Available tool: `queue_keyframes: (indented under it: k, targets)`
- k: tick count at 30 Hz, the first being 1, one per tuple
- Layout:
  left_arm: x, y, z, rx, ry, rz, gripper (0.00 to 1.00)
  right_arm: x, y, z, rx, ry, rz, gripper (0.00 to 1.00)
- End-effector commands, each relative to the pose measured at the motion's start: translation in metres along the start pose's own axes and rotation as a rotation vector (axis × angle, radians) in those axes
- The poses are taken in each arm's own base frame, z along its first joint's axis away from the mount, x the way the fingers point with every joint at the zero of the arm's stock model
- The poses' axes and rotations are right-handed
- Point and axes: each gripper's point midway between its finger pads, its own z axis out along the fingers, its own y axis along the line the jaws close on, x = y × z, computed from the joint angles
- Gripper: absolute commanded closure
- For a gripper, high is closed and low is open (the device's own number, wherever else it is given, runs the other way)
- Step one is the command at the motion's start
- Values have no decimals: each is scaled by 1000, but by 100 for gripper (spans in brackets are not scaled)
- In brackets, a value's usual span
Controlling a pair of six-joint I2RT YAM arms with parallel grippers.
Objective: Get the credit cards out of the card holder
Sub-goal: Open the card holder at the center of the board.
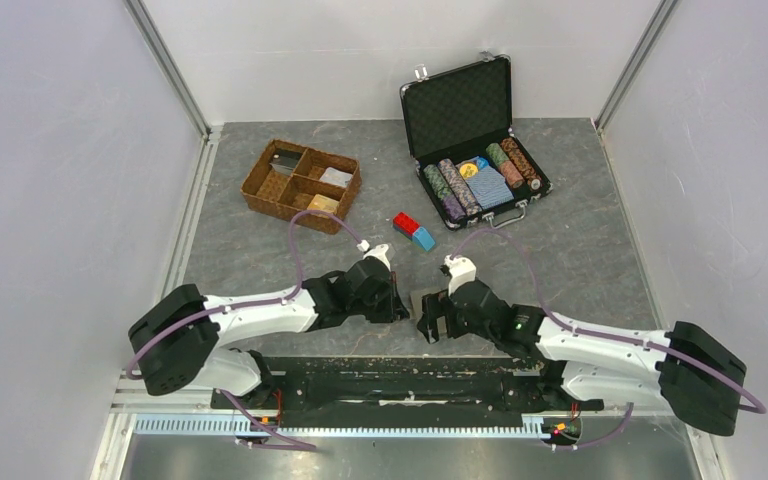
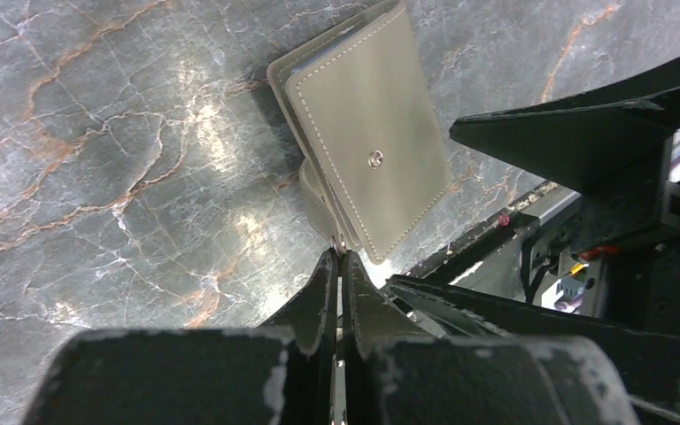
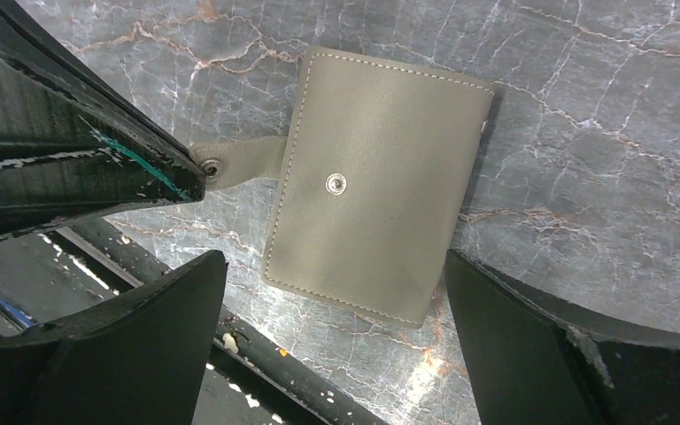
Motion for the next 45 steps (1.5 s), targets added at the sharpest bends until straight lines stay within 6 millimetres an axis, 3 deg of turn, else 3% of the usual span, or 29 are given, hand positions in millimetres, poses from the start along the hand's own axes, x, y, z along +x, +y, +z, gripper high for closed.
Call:
queue_keyframes:
  k: [1, 12, 24, 39, 45]
  targets:
    - [-11, -16, -7, 74, -45, -9, 98, -16, 8, 2, 24, -53, -26, 3]
    - [-15, -26, -10, 121, -60, -22, 98, -16, 1, 4, 129, -71, -71, 3]
    - [-15, -34, -12, 162, -53, -44, 98, -11, 6, 7, 154, -73, -104, 3]
    - [-12, -26, -20, 129, -48, -57, 98, -32, -12, -10, 261, -156, -112, 24]
    - [-3, -11, -16, 73, -16, -50, 98, -43, -17, -19, 293, -190, -121, 31]
